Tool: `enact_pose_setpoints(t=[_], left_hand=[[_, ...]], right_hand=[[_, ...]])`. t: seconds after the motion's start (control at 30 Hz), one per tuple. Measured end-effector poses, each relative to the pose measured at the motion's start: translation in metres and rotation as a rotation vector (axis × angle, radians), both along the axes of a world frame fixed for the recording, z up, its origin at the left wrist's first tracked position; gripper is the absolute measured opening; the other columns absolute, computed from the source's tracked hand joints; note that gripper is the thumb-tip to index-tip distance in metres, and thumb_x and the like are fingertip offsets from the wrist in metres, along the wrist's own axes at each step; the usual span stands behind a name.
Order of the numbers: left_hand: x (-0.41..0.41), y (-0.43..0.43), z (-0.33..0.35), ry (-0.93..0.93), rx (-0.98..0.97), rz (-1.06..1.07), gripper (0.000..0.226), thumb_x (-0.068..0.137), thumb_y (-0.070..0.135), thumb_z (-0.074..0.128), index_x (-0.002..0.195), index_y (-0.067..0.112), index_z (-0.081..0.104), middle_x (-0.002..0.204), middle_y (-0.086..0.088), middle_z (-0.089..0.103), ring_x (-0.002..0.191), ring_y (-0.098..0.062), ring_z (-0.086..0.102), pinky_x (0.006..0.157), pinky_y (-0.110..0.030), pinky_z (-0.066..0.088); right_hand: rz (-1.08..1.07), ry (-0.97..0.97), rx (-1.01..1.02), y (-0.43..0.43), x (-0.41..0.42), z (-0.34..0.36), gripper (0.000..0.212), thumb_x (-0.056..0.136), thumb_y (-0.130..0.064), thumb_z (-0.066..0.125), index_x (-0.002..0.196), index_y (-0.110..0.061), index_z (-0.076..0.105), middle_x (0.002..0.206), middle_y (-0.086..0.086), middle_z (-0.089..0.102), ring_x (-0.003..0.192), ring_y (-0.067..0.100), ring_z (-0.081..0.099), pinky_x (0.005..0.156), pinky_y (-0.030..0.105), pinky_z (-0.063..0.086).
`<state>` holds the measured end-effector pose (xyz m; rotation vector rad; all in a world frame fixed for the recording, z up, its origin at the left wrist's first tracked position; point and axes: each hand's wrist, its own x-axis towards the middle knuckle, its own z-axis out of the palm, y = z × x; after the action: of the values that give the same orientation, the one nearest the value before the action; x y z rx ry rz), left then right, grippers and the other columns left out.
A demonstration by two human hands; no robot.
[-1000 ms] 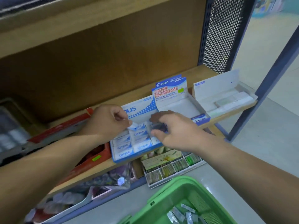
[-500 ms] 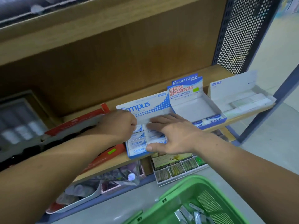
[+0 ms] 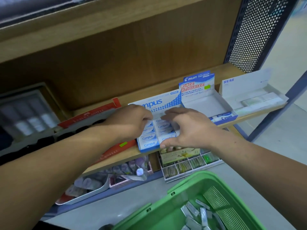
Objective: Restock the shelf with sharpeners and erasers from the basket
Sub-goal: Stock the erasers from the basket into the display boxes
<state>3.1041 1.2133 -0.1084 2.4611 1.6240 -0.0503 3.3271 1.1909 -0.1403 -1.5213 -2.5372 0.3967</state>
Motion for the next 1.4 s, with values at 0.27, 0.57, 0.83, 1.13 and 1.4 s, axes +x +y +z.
enact_pose_setpoints(t=[0.27, 0.57, 0.83, 1.13, 1.4], left_hand=[[0.053, -0.081, 0.006, -0.236, -0.155, -0.068, 0.011, 0.091, 0.027, 0.068, 0.099, 0.026, 0.075, 0.076, 0.008, 0.073, 0.068, -0.005, 0.064, 0.065, -0.022, 0.051], [0.085, -0.167, -0.114, 0.115, -0.675, -0.260, 0.048, 0.095, 0.035, 0.069, 0.139, 0.019, 0.058, 0.125, -0.002, 0.067, 0.100, -0.019, 0.059, 0.082, -0.027, 0.046], [0.061, -0.236, -0.249, -0.131, -0.907, 0.246, 0.107, 0.080, 0.040, 0.086, 0.162, 0.017, 0.022, 0.168, -0.013, 0.021, 0.151, -0.028, 0.030, 0.118, -0.031, 0.031], [0.082, -0.236, -0.310, -0.081, -0.561, -0.157, 0.131, 0.067, 0.065, 0.083, 0.159, 0.046, -0.008, 0.170, 0.008, -0.016, 0.157, -0.028, -0.008, 0.122, -0.056, 0.020], [0.077, -0.278, -0.322, -0.069, -0.477, -0.025, 0.106, 0.072, 0.065, 0.077, 0.155, 0.034, 0.019, 0.148, -0.001, 0.030, 0.133, -0.023, 0.033, 0.102, -0.037, 0.045]], right_hand=[[-0.014, 0.056, 0.238, -0.098, 0.045, -0.027, 0.045, 0.077, -0.070, 0.063, 0.099, -0.032, 0.072, 0.097, -0.012, 0.065, 0.099, 0.016, 0.065, 0.081, 0.032, 0.045], [-0.041, -0.070, -0.551, -0.178, 0.070, -0.102, 0.038, 0.092, -0.046, 0.068, 0.126, -0.029, 0.066, 0.125, -0.006, 0.067, 0.101, 0.009, 0.061, 0.090, 0.027, 0.049], [-0.201, -0.193, -0.865, -0.199, 0.057, -0.173, 0.104, 0.085, -0.045, 0.078, 0.163, -0.021, 0.012, 0.171, 0.007, 0.003, 0.153, 0.028, 0.025, 0.122, 0.037, 0.027], [-0.327, -0.177, -0.960, -0.230, 0.045, -0.237, 0.154, 0.057, -0.056, 0.093, 0.158, -0.027, -0.020, 0.167, 0.000, -0.023, 0.154, 0.037, -0.014, 0.123, 0.060, 0.018], [-0.096, -0.412, -0.882, -0.244, 0.059, -0.249, 0.145, 0.056, -0.050, 0.095, 0.159, -0.026, -0.004, 0.163, 0.005, 0.009, 0.151, 0.036, 0.011, 0.113, 0.056, 0.040]])
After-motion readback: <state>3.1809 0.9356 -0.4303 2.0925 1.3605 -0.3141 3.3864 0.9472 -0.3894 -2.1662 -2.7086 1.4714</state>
